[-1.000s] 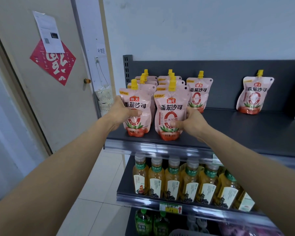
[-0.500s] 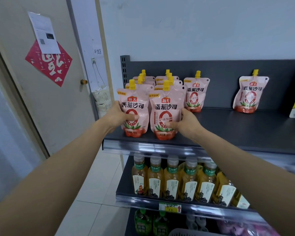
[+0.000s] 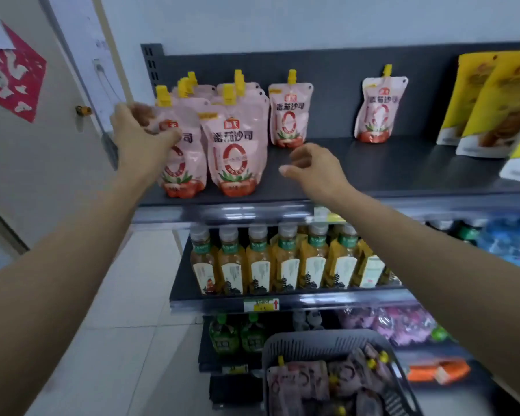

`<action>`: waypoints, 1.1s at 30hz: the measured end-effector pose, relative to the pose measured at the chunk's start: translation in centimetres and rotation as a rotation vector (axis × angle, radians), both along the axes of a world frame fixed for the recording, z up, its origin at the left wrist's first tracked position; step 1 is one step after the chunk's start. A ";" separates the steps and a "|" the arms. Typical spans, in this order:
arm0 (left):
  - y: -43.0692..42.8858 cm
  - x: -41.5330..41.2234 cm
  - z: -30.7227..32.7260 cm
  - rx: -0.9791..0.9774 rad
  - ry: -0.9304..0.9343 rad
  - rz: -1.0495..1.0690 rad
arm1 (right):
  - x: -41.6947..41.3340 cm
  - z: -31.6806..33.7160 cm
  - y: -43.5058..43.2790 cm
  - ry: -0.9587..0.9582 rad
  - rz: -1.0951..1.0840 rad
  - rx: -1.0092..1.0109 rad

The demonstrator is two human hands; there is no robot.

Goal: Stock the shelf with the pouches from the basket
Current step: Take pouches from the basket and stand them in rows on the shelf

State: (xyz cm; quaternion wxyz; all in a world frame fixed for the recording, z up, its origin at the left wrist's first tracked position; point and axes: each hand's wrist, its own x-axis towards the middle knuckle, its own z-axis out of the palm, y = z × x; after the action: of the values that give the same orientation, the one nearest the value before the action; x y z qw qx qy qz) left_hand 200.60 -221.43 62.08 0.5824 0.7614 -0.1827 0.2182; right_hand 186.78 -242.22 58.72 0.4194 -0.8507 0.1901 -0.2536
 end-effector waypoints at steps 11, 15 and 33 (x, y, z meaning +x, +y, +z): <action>-12.6 -16.7 -10.1 0.324 0.068 -0.719 | -15.9 -9.9 -6.5 0.300 -0.131 0.015; -15.1 -19.8 -16.8 0.578 0.268 -0.878 | -19.8 -14.9 -8.0 0.486 -0.164 0.023; -15.8 -22.7 -37.5 1.250 0.668 -1.030 | -24.4 -31.6 -6.4 0.869 -0.121 0.134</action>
State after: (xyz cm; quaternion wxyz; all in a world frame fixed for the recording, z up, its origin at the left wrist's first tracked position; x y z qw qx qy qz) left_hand 177.94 -237.27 24.58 0.1074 0.7882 -0.4096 -0.4466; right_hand 162.35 -248.61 27.09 0.3391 -0.8366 0.4143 0.1161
